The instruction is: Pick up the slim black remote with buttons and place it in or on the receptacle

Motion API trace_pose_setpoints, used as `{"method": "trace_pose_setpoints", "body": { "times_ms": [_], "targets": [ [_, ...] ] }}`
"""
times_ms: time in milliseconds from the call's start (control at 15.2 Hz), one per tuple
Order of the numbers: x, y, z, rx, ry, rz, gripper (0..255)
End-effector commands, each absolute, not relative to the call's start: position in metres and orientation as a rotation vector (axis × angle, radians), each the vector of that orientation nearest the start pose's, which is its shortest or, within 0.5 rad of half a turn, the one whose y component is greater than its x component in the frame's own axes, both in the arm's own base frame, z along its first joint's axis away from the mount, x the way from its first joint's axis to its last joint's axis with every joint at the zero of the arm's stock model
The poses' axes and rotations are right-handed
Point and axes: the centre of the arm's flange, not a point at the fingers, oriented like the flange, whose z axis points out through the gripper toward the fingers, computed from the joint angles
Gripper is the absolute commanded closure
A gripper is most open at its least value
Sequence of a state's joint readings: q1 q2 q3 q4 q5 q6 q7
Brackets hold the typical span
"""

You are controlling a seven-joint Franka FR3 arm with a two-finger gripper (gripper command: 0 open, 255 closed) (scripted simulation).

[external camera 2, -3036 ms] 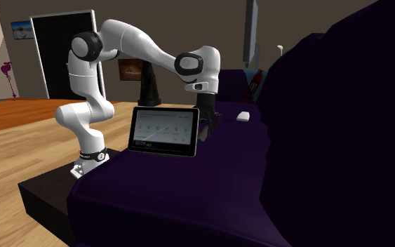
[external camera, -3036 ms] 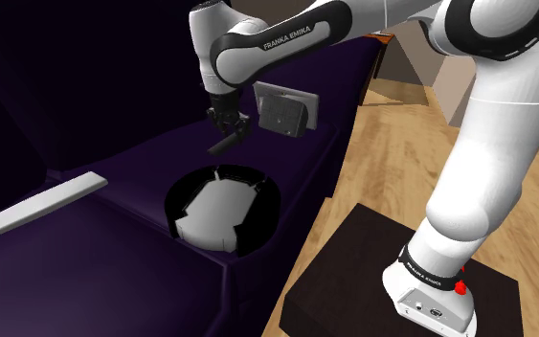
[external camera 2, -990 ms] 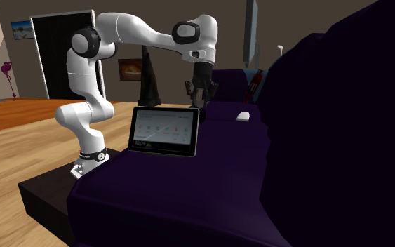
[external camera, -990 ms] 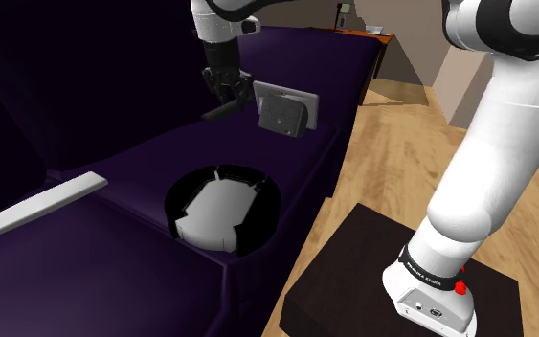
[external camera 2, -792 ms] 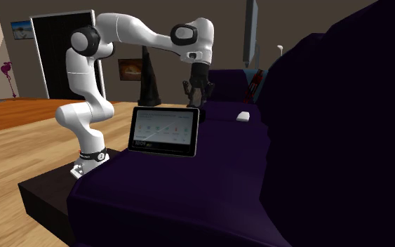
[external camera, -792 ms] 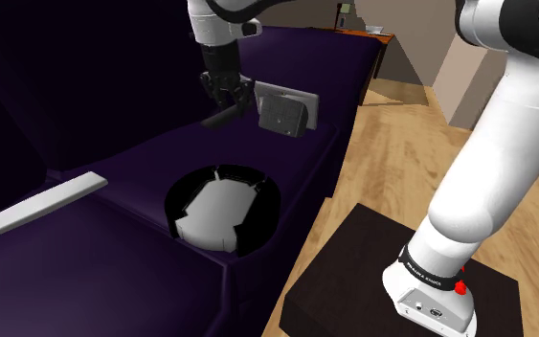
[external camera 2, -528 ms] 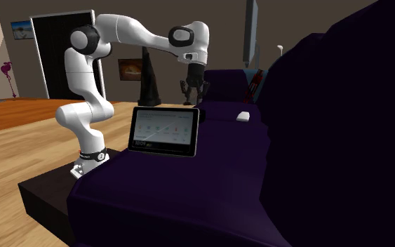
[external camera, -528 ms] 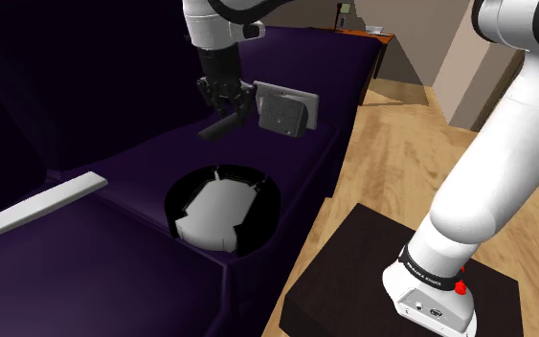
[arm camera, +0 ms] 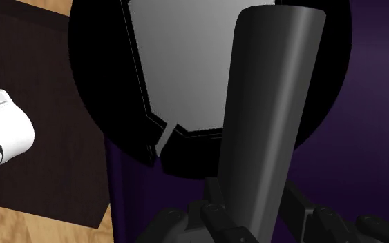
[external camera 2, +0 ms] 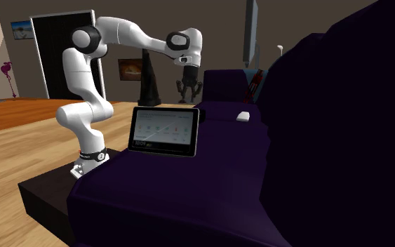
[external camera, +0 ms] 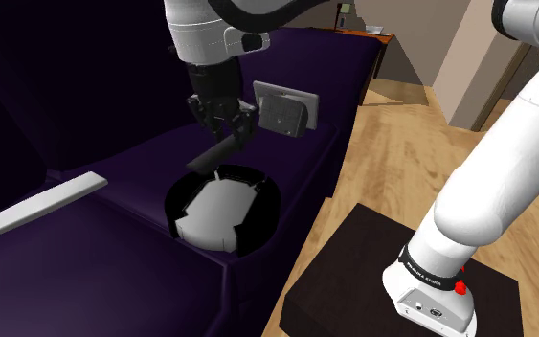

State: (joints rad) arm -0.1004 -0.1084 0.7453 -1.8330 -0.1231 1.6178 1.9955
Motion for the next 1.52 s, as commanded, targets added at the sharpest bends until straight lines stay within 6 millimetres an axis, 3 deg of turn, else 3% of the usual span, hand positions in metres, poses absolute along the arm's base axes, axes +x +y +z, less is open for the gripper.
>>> {"method": "trace_pose_setpoints", "body": {
  "times_ms": [0, 132, 858, 1386, 1452],
  "targets": [
    [0.397, 0.334, 0.547, -2.59, 2.063, -0.259, 255],
    [0.378, 0.354, 0.546, -2.59, 2.063, -0.259, 255],
    [0.378, 0.354, 0.489, -2.59, 2.063, -0.259, 255],
    [0.378, 0.354, 0.489, -2.59, 2.063, -0.259, 255],
    [0.378, 0.354, 0.488, -2.59, 2.063, -0.259, 0]
  ]
}}
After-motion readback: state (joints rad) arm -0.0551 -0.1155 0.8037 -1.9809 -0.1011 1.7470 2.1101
